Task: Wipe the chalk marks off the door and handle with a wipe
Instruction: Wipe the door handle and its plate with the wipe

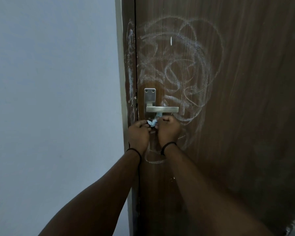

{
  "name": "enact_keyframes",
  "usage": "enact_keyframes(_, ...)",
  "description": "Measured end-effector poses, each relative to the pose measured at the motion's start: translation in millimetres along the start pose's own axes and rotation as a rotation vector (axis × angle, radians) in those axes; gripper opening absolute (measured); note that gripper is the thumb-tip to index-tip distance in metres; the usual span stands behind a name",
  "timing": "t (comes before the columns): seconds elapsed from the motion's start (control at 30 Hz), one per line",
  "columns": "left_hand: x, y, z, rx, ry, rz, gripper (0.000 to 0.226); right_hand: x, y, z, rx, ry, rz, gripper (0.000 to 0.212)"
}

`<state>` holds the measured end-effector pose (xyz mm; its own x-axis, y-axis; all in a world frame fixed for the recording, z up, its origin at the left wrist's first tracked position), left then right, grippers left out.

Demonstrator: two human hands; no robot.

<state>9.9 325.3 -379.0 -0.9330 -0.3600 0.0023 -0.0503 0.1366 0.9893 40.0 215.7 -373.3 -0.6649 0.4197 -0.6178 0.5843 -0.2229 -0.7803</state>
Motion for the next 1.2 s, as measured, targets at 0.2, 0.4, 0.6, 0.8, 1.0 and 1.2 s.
enact_keyframes(0.2, -1, 0, 4, 0.038, 0.027, 0.039, 0.026, -10, -12, 1, 0.030, -0.078, 0.041, 0.012)
enact_keyframes(0.4, 9, -1, 3, -0.100, 0.017, 0.005, 0.018, 4, -12, 4, -0.049, -0.330, -0.074, 0.017)
enact_keyframes(0.6, 16, 26, 20, -0.190, 0.195, -0.261, 0.044, 23, -53, 2, 0.235, -0.479, 0.656, 0.013)
enact_keyframes(0.8, 25, 46, 22, -0.093, 0.198, -0.454, 0.031, -24, -95, 36, 0.303, -0.069, 0.573, 0.005)
enact_keyframes(1.0, 11, 62, 8, -0.288, 0.194, -0.492, 0.043, -68, -96, 4, 0.727, -0.404, 0.171, 0.015)
enact_keyframes(1.2, 0, 65, 0, -0.221, 0.130, -0.415, 0.047, -65, -86, -7, 0.467, -0.250, 0.201, 0.016)
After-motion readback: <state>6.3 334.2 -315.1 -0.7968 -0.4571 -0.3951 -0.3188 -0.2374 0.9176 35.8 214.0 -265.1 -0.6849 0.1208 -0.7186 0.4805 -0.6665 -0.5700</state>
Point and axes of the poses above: each hand's wrist, its own x-axis away from the middle knuckle, its own z-axis out of the back of the hand, y = z × x, the point moved 3 cm from there along -x, towards the middle knuckle, and after that the axes turned 13 degrees about z, right-handed, at the moved point
